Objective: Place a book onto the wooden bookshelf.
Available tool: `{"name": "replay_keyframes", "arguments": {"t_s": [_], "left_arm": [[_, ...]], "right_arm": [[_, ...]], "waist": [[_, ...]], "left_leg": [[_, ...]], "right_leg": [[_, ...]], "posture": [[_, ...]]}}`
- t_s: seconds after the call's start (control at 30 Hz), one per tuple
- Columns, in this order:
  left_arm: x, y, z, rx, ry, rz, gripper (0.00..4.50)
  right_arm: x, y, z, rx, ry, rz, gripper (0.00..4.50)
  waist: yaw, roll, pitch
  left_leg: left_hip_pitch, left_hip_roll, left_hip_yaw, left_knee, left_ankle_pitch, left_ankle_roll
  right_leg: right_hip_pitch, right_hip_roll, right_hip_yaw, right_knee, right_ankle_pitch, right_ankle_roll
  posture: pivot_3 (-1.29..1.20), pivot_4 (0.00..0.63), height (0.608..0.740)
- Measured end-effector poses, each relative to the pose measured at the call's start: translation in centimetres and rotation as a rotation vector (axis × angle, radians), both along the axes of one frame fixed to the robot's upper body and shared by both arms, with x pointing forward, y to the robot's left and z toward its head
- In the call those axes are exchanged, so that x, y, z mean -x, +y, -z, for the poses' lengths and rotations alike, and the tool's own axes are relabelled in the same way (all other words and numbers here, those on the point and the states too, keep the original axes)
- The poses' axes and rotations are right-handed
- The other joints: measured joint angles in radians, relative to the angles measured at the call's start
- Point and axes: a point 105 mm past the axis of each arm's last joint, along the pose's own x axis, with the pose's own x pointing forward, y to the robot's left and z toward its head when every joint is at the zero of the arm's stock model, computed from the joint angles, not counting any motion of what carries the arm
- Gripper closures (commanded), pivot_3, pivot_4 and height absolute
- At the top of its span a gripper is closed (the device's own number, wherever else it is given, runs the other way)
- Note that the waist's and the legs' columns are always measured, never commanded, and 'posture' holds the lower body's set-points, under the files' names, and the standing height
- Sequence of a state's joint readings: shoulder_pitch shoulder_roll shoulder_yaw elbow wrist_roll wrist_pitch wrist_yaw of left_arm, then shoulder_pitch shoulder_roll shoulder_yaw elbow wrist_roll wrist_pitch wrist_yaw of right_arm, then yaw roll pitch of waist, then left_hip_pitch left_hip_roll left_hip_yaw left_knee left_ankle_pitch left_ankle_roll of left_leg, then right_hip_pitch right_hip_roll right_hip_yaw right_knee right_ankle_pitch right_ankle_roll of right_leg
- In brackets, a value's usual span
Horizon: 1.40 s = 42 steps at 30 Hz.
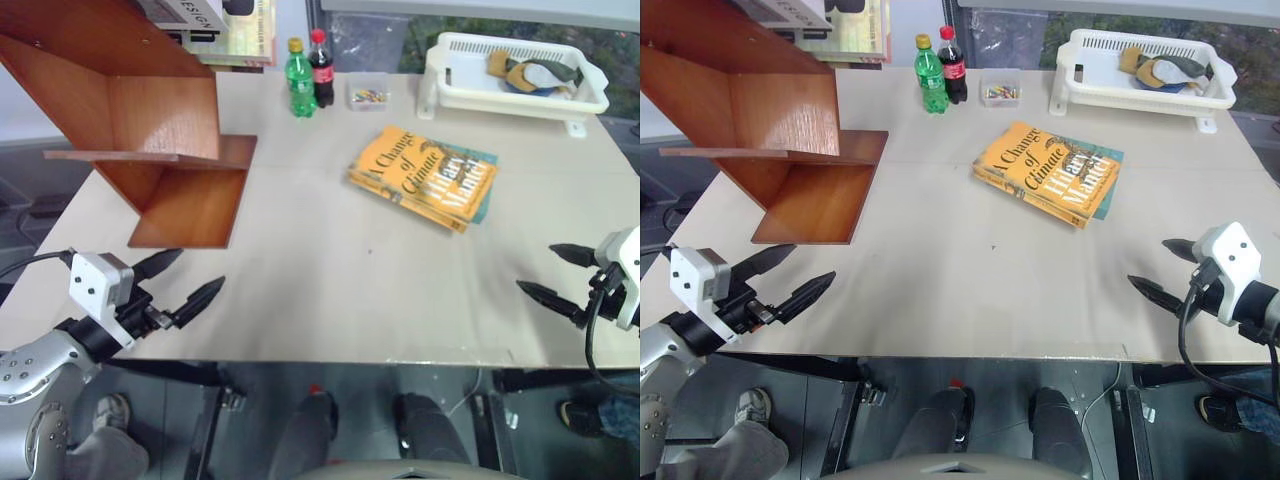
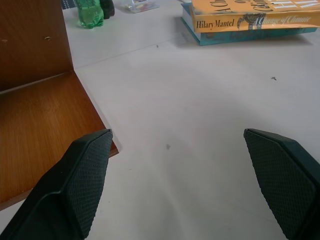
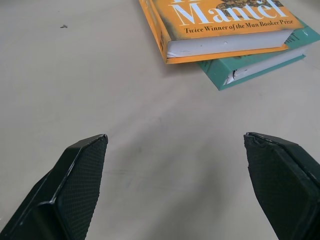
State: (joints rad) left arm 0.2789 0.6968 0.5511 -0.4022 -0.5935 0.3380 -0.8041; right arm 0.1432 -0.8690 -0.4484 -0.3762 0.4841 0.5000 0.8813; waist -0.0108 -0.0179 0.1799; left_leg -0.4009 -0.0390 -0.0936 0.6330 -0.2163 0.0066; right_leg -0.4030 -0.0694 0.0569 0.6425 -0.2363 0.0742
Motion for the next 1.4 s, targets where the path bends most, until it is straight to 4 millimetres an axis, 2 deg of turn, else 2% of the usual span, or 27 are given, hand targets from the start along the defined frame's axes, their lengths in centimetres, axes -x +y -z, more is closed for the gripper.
{"name": "replay_keyframes", "arguments": {"t_s": [0.1, 0.17, 0.2, 0.23, 0.27, 0.3, 0.37, 0.4, 0.43, 0.47, 0.53, 0.63, 0.73, 0.9, 1.13, 1.23, 1.4], "left_arm": [[-0.1, -0.1, 0.0, 0.007, 0.003, 0.003, 0.00], [-0.6, -0.7, -0.3, 0.026, -0.007, 0.025, 0.00], [-1.0, -1.6, -0.5, 0.037, -0.014, 0.050, 0.00], [-1.0, -1.6, -0.5, 0.038, -0.015, 0.052, 0.00], [-1.1, -2.0, -0.5, 0.044, -0.015, 0.057, 0.00], [-1.2, -2.1, -0.5, 0.047, -0.016, 0.060, 0.00], [-1.4, -2.9, -0.5, 0.056, -0.018, 0.080, 0.00], [-1.5, -3.2, -0.6, 0.057, -0.023, 0.087, 0.00], [-1.6, -3.6, -0.7, 0.057, -0.030, 0.099, 0.00], [-1.6, -3.6, -0.7, 0.057, -0.030, 0.099, 0.00], [-1.9, -4.9, -1.3, 0.062, -0.058, 0.142, 0.00], [-2.4, -6.7, -1.8, 0.074, -0.082, 0.185, 0.00], [-2.5, -8.5, -2.3, 0.087, -0.102, 0.230, 0.00], [-2.7, -9.3, -2.1, 0.100, -0.097, 0.238, 0.00], [-2.5, -9.3, -2.0, 0.098, -0.091, 0.230, 0.00], [-2.5, -9.3, -1.9, 0.098, -0.091, 0.229, 0.00], [-2.6, -9.3, -2.0, 0.095, -0.095, 0.231, 0.00]], "right_arm": [[-0.5, 0.3, 0.1, 0.003, -0.011, 0.010, 0.03], [-1.6, 1.0, 0.2, 0.008, -0.042, 0.032, 0.03], [-2.8, 1.3, 0.7, 0.016, -0.057, 0.074, 0.03], [-2.9, 1.3, 0.7, 0.018, -0.057, 0.079, 0.03], [-4.1, 0.9, 1.4, 0.036, -0.058, 0.147, 0.03], [-4.4, 0.8, 1.4, 0.039, -0.061, 0.162, 0.03], [-6.5, 0.6, 2.1, 0.044, -0.068, 0.229, 0.55], [-6.9, 0.6, 2.1, 0.047, -0.070, 0.236, 0.71], [-7.6, 0.7, 2.2, 0.049, -0.070, 0.253, 1.17], [-7.6, 0.7, 2.2, 0.049, -0.070, 0.253, 1.33], [-10.1, 0.9, 2.2, 0.064, -0.085, 0.312, 1.93], [-12.9, 1.1, 2.0, 0.095, -0.109, 0.388, 3.28], [-14.5, 1.5, 2.7, 0.128, -0.105, 0.413, 4.46], [-15.2, 1.9, 4.5, 0.146, -0.078, 0.383, 4.46], [-14.0, 4.1, 4.8, 0.090, -0.086, 0.207, 4.46], [-13.0, 6.1, 4.9, 0.041, -0.090, 0.106, 4.46], [-11.8, 9.2, 3.9, -0.019, -0.116, -0.033, 4.46]], "waist": [[-0.001, 0.000, 0.000], [-0.002, 0.000, 0.000], [-0.002, 0.000, 0.000], [-0.002, 0.000, 0.000], [-0.002, 0.000, 0.000], [-0.002, -0.001, 0.000], [-0.004, 0.000, 0.000], [-0.004, 0.000, 0.000], [-0.005, 0.000, 0.000], [-0.005, 0.000, 0.000], [-0.005, 0.000, 0.000], [-0.005, 0.000, 0.000], [-0.004, 0.000, 0.000], [-0.007, 0.000, 0.000], [-0.009, 0.001, 0.001], [-0.011, 0.001, 0.001], [-0.016, 0.001, 0.001]], "left_leg": [[0.000, 0.000, 0.001, 0.000, 0.000, 0.000], [0.001, 0.001, 0.001, 0.000, 0.000, 0.000], [0.002, 0.002, 0.003, 0.001, 0.000, 0.000], [0.002, 0.002, 0.003, 0.001, 0.000, 0.000], [0.001, 0.002, 0.003, 0.001, 0.000, 0.000], [0.001, 0.002, 0.003, 0.001, 0.000, 0.000], [0.001, 0.002, 0.003, 0.000, 0.000, 0.000], [0.001, 0.002, 0.004, 0.000, 0.000, 0.000], [0.001, 0.002, 0.003, 0.000, 0.000, 0.000], [0.001, 0.002, 0.004, 0.000, 0.000, 0.000], [0.001, 0.002, 0.004, 0.000, 0.000, 0.000], [0.001, 0.001, 0.004, 0.000, 0.000, 0.000], [0.001, 0.001, 0.003, 0.000, 0.000, 0.000], [0.001, 0.000, 0.004, 0.000, 0.000, 0.000], [0.001, 0.001, 0.003, -0.001, 0.000, 0.000], [0.001, 0.001, 0.004, -0.001, 0.000, 0.000], [0.001, 0.002, 0.003, -0.001, 0.000, 0.000]], "right_leg": [[0.000, 0.000, 0.000, 0.000, 0.000, 0.000], [0.000, 0.000, 0.000, 0.000, 0.000, 0.001], [0.000, 0.000, -0.001, 0.000, 0.000, 0.001], [0.000, 0.000, -0.001, 0.000, 0.000, 0.000], [0.000, 0.000, -0.001, 0.000, 0.000, 0.000], [0.000, 0.000, -0.001, 0.000, 0.000, 0.000], [-0.001, 0.000, -0.001, 0.000, 0.001, 0.000], [-0.001, 0.000, -0.001, 0.000, 0.001, 0.000], [-0.001, 0.000, -0.001, 0.000, 0.001, 0.000], [-0.001, 0.000, -0.001, 0.000, 0.001, 0.000], [-0.001, 0.000, -0.001, 0.000, 0.001, -0.001], [-0.001, 0.001, -0.001, 0.000, 0.002, 0.000], [-0.001, 0.001, -0.001, 0.000, 0.004, 0.002], [-0.001, 0.001, -0.001, 0.000, 0.004, 0.002], [-0.001, 0.001, -0.001, 0.000, 0.004, 0.002], [-0.001, 0.001, 0.000, 0.001, 0.004, 0.002], [-0.001, 0.002, -0.001, 0.001, 0.004, 0.002]], "posture": [[0.00, 0.150, 0.740], [0.00, 0.150, 0.740], [0.00, 0.150, 0.740], [0.00, 0.150, 0.740], [0.00, 0.150, 0.740], [0.00, 0.150, 0.740], [0.00, 0.150, 0.740], [0.00, 0.150, 0.740], [0.00, 0.150, 0.740], [0.00, 0.150, 0.740], [0.00, 0.150, 0.740], [0.00, 0.150, 0.740], [0.00, 0.150, 0.740], [0.00, 0.150, 0.740], [0.00, 0.150, 0.740], [0.00, 0.150, 0.740], [0.00, 0.150, 0.740]]}}
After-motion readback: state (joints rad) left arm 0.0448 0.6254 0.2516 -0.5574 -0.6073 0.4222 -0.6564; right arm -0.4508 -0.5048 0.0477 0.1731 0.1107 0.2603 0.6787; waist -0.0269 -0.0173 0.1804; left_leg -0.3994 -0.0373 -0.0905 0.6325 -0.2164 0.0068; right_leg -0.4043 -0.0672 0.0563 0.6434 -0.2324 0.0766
